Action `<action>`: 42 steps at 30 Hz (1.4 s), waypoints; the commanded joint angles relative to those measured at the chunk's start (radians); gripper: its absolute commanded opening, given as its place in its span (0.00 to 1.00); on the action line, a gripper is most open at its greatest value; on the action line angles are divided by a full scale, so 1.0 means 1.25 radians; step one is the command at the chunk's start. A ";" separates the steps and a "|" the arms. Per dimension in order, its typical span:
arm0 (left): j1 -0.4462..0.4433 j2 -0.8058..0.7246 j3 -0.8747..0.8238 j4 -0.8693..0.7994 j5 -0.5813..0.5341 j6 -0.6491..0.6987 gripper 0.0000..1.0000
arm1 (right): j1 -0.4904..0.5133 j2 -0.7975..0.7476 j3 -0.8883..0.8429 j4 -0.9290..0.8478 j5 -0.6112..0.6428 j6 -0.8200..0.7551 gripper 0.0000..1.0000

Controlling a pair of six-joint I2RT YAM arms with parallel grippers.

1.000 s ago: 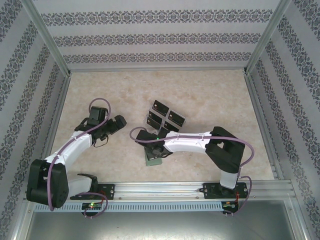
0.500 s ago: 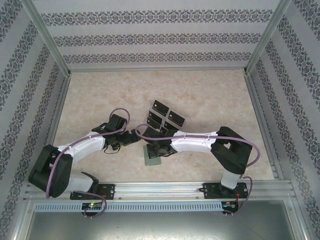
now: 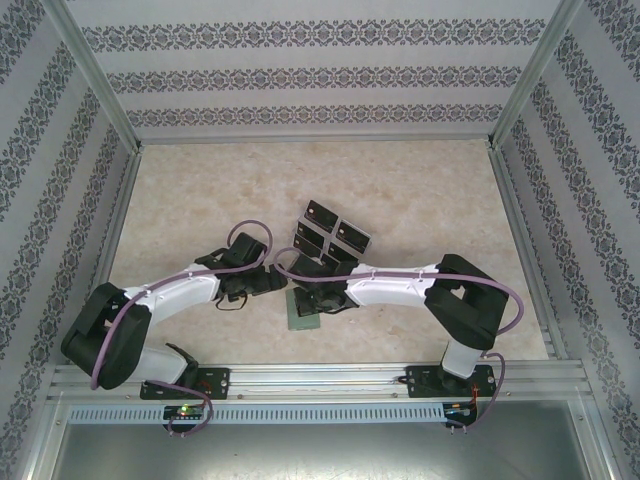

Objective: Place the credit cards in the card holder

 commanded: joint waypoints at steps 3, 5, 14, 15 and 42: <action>-0.056 -0.041 0.036 -0.092 0.046 -0.002 0.99 | -0.010 0.009 -0.049 0.007 -0.011 0.012 0.00; -0.061 -0.061 0.042 -0.120 0.029 0.000 0.99 | -0.012 0.008 -0.052 0.011 -0.011 0.012 0.00; -0.062 -0.113 -0.025 -0.039 0.023 -0.104 0.97 | -0.015 0.010 -0.068 0.031 -0.021 0.015 0.00; -0.062 -0.120 -0.030 -0.011 0.027 -0.123 0.97 | -0.015 0.009 -0.071 0.032 -0.020 0.015 0.00; -0.073 0.066 0.030 -0.025 0.044 -0.035 0.87 | -0.025 -0.001 -0.080 0.044 -0.030 0.016 0.00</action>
